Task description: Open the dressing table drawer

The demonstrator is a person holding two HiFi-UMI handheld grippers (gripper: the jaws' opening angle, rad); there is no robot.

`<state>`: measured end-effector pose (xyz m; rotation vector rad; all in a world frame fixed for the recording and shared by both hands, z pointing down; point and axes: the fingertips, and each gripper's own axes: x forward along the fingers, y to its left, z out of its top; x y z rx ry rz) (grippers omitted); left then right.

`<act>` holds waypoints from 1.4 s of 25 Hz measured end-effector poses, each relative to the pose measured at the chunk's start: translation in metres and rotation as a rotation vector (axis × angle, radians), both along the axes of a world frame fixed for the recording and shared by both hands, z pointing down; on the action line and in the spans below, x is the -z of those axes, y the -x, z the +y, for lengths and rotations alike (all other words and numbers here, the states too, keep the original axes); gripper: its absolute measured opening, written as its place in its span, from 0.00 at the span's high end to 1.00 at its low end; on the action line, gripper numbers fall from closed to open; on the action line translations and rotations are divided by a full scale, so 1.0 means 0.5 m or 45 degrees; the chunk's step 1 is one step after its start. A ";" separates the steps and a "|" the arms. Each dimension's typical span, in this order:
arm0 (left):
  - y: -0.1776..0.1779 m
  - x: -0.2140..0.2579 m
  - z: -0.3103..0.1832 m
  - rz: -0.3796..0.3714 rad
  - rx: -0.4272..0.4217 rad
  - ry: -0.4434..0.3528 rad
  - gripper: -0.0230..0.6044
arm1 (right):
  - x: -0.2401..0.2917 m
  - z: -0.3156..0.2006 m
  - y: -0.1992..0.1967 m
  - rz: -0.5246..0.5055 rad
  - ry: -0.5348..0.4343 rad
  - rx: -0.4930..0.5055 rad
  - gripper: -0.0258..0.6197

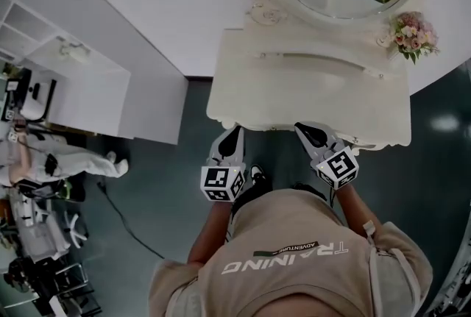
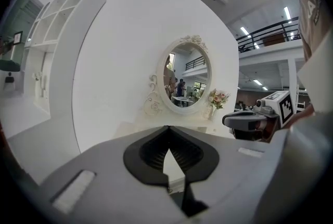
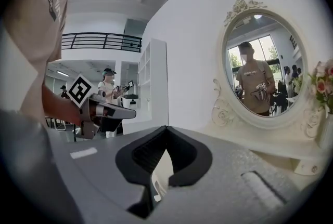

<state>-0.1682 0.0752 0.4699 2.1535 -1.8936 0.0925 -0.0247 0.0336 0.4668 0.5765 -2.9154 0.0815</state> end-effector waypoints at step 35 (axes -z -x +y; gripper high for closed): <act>0.095 -0.051 -0.392 -0.090 -0.309 0.128 0.93 | -0.016 -0.347 0.119 0.013 0.027 -0.269 0.96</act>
